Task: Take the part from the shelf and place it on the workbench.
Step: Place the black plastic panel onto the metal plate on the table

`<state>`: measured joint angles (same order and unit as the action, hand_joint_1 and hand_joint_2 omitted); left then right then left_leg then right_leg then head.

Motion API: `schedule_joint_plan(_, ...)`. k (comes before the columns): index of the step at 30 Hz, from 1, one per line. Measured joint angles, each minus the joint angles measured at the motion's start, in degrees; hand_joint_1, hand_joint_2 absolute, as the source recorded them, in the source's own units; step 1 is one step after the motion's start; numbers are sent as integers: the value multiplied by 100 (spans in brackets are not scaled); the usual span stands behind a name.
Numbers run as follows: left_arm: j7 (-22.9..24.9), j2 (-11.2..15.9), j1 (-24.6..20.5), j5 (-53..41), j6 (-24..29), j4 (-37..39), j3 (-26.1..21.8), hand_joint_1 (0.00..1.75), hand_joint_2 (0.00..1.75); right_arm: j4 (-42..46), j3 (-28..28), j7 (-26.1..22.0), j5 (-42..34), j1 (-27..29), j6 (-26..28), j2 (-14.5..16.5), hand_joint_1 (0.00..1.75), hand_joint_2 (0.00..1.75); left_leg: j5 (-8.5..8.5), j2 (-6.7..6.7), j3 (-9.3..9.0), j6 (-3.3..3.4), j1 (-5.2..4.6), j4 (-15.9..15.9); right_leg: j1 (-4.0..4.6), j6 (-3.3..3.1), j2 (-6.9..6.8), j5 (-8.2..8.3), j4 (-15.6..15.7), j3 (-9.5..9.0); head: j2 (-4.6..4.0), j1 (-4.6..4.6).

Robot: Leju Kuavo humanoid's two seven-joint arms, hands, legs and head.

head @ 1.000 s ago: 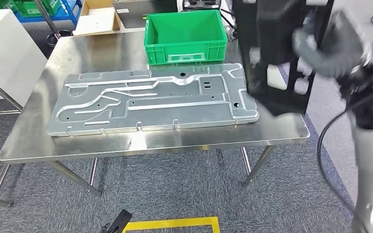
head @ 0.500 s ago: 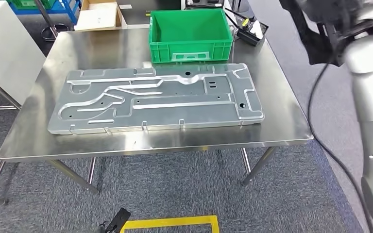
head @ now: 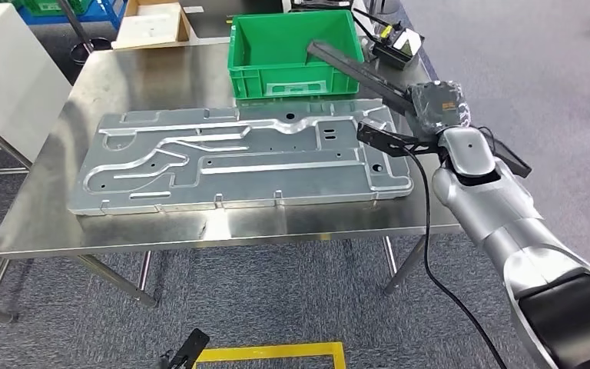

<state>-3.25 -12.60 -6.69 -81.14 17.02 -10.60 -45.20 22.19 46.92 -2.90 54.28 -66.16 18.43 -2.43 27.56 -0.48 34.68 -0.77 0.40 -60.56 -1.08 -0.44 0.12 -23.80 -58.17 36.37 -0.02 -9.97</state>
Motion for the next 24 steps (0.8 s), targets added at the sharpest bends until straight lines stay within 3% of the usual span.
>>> schedule_joint_plan(3, 5, 3, 24, 32, 8, 0, 0, 0, 175, -217, 98, 10, 14, 104, -6, 113, 175, 175, 464, 12, 554, -52, 21, -1102, 2, -59, 9, -33, 8, -37, 0, -1)
schedule_joint_plan(4, 5, 3, 34, 37, 10, 0, -1, 0, 175, -277, 123, 10, 14, 150, -9, 142, 175, 175, 503, 13, 709, -60, 25, -1356, 7, -63, 13, -50, 5, -53, 0, -1)
schedule_joint_plan(5, 5, 4, 43, 43, 12, 0, -1, 0, 175, -327, 145, 10, 14, 193, -12, 163, 175, 175, 422, 13, 766, -61, 25, -1390, 10, -62, 17, -69, 0, -72, 0, -1)
schedule_joint_plan(6, 5, 4, 51, 48, 13, 0, -2, 0, 175, -370, 168, 10, 14, 226, -13, 182, 175, 175, 237, 13, 716, -53, 25, -1199, 11, -54, 21, -93, -7, -97, 0, -1)
schedule_joint_plan(8, 3, 7, 57, 55, 17, 0, -2, 0, 175, -429, 203, 11, 22, 249, -21, 215, 87, 87, -214, 12, 394, -11, 23, -415, 15, -26, 29, -145, -22, -149, 0, -1)
schedule_joint_plan(10, -2, 8, 52, 58, 23, 0, -2, 0, 175, -470, 229, 24, 48, 228, -42, 241, 0, 0, -394, 10, 151, 37, -1, 120, 27, 19, 37, -175, -30, -161, 0, -1)
schedule_joint_plan(12, -18, 9, 53, 54, 33, 0, -4, 0, 175, -510, 255, 54, 103, 211, -78, 261, 0, 0, -370, 9, 111, 74, -22, 221, 38, 72, 40, -174, -20, -151, 0, 0)
schedule_joint_plan(14, -53, 9, 56, 32, 69, 0, -6, 0, 87, -554, 301, 90, 190, 207, -125, 278, 0, 0, -386, 13, 85, 131, 4, 276, 38, 129, 30, -227, -58, -137, 0, 2)
schedule_joint_plan(16, -90, 8, 42, 16, 128, 0, -7, 0, 0, -594, 350, 116, 267, 191, -161, 289, 0, 0, -401, 16, 50, 193, 25, 324, 34, 167, 21, -478, -469, 49, 0, 2)
schedule_joint_plan(18, -104, 8, 22, 39, 174, 0, -7, 0, 0, -626, 380, 125, 314, 195, -190, 300, 0, 0, -392, 17, 42, 225, 18, 322, 32, 185, 18, -815, -1245, 437, 0, 2)
schedule_joint_plan(19, -103, 8, 18, 57, 192, 0, -8, 0, 0, -642, 391, 126, 328, 212, -203, 305, 0, 0, -385, 16, 38, 232, 17, 317, 31, 192, 17, -894, -1545, 605, 0, 1)
schedule_joint_plan(20, -97, 8, 17, 75, 207, 0, -9, 0, 0, -661, 400, 126, 340, 231, -214, 307, 0, 0, -374, 13, 31, 236, 16, 309, 29, 192, 16, -860, -1656, 687, 0, 2)
schedule_joint_plan(22, -72, 8, 21, 100, 226, 0, -14, 0, 0, -689, 416, 126, 353, 251, -225, 310, 0, 0, -348, 1, 13, 229, 16, 287, 26, 175, 15, -566, -1353, 584, 0, 2)
schedule_joint_plan(24, -37, 7, 21, 116, 232, 0, -16, 0, 0, -698, 427, 127, 358, 237, -226, 316, 0, 0, -309, -7, -1, 202, 13, 252, 35, 136, 11, -219, -675, 268, 0, 1)
